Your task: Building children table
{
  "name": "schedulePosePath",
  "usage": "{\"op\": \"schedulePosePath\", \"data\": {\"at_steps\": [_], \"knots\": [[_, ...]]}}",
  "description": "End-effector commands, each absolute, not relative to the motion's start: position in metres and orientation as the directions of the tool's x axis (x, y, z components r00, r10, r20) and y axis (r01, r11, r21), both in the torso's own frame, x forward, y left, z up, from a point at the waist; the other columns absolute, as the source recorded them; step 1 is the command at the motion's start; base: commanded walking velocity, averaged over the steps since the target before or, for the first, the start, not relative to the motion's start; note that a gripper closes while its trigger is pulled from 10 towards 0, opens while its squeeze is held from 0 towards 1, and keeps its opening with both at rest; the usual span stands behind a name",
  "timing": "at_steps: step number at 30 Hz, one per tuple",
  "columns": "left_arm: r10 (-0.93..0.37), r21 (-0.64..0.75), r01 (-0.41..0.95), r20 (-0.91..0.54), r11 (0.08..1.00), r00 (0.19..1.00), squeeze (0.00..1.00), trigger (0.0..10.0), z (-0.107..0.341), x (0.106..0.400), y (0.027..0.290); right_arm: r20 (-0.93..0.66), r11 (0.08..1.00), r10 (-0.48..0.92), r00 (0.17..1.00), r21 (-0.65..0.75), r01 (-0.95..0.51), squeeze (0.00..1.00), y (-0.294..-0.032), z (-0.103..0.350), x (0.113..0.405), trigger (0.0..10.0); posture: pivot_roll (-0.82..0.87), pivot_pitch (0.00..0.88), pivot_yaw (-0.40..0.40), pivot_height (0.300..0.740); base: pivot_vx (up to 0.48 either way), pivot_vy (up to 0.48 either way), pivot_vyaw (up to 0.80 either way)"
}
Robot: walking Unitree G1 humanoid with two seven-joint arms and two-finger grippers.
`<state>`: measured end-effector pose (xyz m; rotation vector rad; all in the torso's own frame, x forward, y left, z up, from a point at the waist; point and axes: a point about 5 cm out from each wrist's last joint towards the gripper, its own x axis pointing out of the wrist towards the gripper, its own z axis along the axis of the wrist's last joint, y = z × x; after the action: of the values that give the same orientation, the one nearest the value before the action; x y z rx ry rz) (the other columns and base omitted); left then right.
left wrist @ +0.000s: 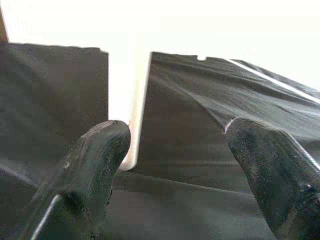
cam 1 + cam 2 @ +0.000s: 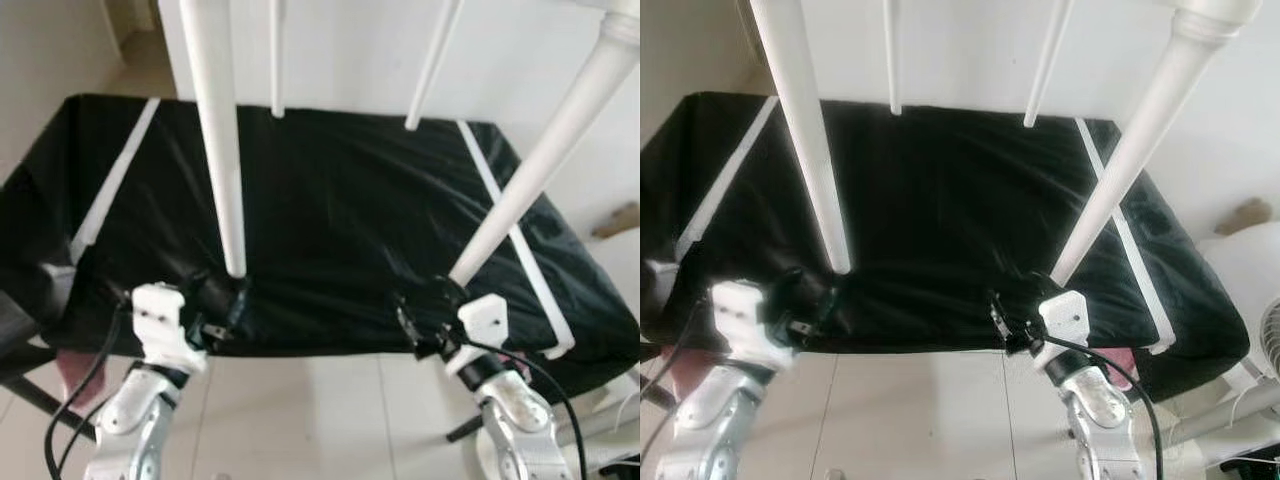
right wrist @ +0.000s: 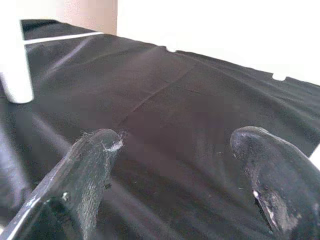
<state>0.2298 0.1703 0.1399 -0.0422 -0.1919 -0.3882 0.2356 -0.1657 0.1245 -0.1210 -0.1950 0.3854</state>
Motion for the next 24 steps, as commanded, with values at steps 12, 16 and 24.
{"op": "schedulePosePath", "data": {"at_steps": [12,16,24], "knots": [[-0.857,0.120,0.851,-0.002,0.512,0.516,0.00,10.0,0.117,0.191,0.145,-0.039,0.584,0.803,0.595,-0.150,-0.798,0.00,-0.147,0.100,0.196,10.0,0.08,0.031,-0.051,0.740,0.000,0.000,0.00],[-0.903,0.139,0.905,-0.104,0.403,0.418,0.00,10.0,0.105,0.183,0.145,-0.130,0.484,0.856,0.500,-0.135,-0.864,0.00,-0.151,0.090,0.190,10.0,0.08,0.033,-0.048,0.740,0.000,0.000,0.00],[-0.899,0.163,0.937,-0.270,0.310,0.345,0.00,10.0,0.077,0.177,0.152,-0.274,0.420,0.855,0.440,-0.131,-0.898,0.00,-0.163,0.067,0.191,10.0,0.08,0.039,-0.047,0.740,0.000,0.000,0.00]]}}
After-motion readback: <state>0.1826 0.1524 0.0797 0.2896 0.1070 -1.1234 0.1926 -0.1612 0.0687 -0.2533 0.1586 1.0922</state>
